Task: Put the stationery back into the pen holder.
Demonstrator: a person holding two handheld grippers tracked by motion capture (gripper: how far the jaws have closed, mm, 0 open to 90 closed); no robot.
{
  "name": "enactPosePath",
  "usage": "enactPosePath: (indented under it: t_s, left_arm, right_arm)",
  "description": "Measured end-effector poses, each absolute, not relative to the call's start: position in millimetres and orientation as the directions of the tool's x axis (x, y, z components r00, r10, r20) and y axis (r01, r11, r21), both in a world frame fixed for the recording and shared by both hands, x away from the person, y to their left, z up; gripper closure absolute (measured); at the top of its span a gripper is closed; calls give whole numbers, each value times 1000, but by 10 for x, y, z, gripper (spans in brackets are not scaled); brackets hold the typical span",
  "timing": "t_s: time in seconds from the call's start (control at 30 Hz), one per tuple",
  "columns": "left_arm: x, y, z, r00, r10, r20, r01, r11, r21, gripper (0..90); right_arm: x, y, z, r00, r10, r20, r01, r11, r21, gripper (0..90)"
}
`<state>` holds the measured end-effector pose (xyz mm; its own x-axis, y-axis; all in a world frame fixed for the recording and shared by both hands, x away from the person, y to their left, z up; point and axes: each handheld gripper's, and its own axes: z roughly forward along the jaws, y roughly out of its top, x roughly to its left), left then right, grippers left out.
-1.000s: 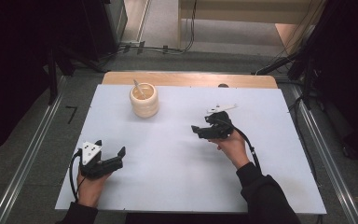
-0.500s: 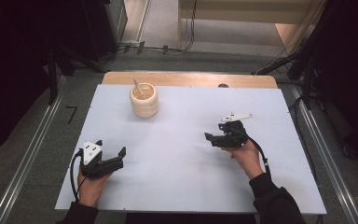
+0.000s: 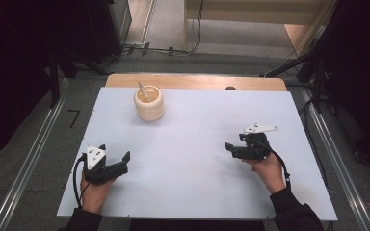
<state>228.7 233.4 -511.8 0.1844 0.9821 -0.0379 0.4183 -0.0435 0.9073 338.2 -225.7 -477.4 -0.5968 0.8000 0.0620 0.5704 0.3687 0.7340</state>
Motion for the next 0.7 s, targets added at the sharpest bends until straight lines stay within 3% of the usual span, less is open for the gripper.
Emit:
enactPosePath:
  t_s: [0.7]
  left_arm:
    - [2281, 2334, -5118, 181, 983, -36, 419, -44, 907, 92]
  right_arm:
    - [3117, -2729, -4773, -527, 850, 26, 582, 338, 739, 262]
